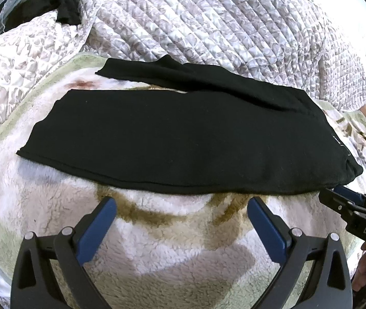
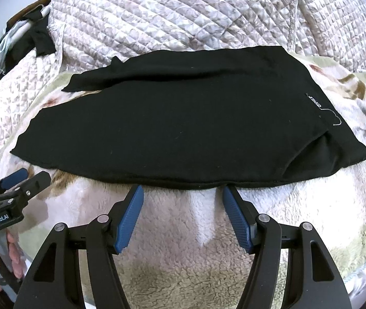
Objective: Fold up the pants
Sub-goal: 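Lower the right gripper onto the pants' waistband end and close on it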
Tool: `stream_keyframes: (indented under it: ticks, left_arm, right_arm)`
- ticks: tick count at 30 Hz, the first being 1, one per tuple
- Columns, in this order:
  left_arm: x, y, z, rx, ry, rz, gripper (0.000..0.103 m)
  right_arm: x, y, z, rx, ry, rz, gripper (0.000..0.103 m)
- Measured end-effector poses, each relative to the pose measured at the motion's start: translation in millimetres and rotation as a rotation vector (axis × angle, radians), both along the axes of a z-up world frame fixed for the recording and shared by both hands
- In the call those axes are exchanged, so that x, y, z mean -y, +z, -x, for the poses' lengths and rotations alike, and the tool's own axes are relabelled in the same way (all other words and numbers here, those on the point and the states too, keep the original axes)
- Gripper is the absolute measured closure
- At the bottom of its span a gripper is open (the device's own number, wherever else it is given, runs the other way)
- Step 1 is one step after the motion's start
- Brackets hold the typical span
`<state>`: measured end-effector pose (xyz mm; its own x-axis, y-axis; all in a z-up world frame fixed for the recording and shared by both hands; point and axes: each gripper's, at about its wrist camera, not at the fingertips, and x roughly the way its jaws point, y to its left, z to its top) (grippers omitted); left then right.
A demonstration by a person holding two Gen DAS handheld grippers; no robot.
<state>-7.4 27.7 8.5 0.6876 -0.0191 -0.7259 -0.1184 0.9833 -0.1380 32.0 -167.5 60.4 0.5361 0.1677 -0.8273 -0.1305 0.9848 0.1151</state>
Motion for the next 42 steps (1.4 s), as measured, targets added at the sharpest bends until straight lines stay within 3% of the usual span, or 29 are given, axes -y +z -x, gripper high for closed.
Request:
stream_keyframes:
  ticks: [18, 23, 28, 34, 36, 38, 39, 42]
  left_arm:
    - [-17.1, 5.7, 1.4, 0.032, 0.057, 0.025, 0.0]
    - [-41.3, 5.7, 3.7, 0.04, 0.116, 0.112, 0.0]
    - [-71.2, 4.3, 7.4, 0.066, 0.15, 0.268, 0.001]
    - [-96.7, -0.8, -3.3, 0.077, 0.222, 0.329, 0.001]
    - [-104.4, -3.8, -12.5, 0.082, 0.247, 0.351, 0.001]
    - [-104.7, -2.6, -22.4, 0.085, 0.248, 0.319, 0.001]
    - [-106.1, -3.6, -26.6, 0.086, 0.252, 0.301, 0.003]
    - [-110.5, -5.4, -35.9, 0.069, 0.3, 0.254, 0.028]
  right_arm:
    - [29.2, 4.8, -2.8, 0.002, -0.084, -0.066, 0.039]
    - [41.8, 7.1, -4.2, 0.003, -0.119, -0.092, 0.039]
    - [67.5, 10.4, -5.7, 0.013, -0.207, -0.129, 0.039]
    - [103.9, 7.7, -9.5, 0.011, -0.327, -0.18, 0.039]
    - [120.0, 3.5, -16.6, 0.002, -0.379, -0.248, 0.039]
    - [137.3, 0.1, -25.3, 0.005, -0.44, -0.306, 0.039]
    - [147.4, -1.6, -30.3, 0.01, -0.476, -0.346, 0.039]
    - [168.1, -9.0, -38.8, 0.008, -0.548, -0.44, 0.039]
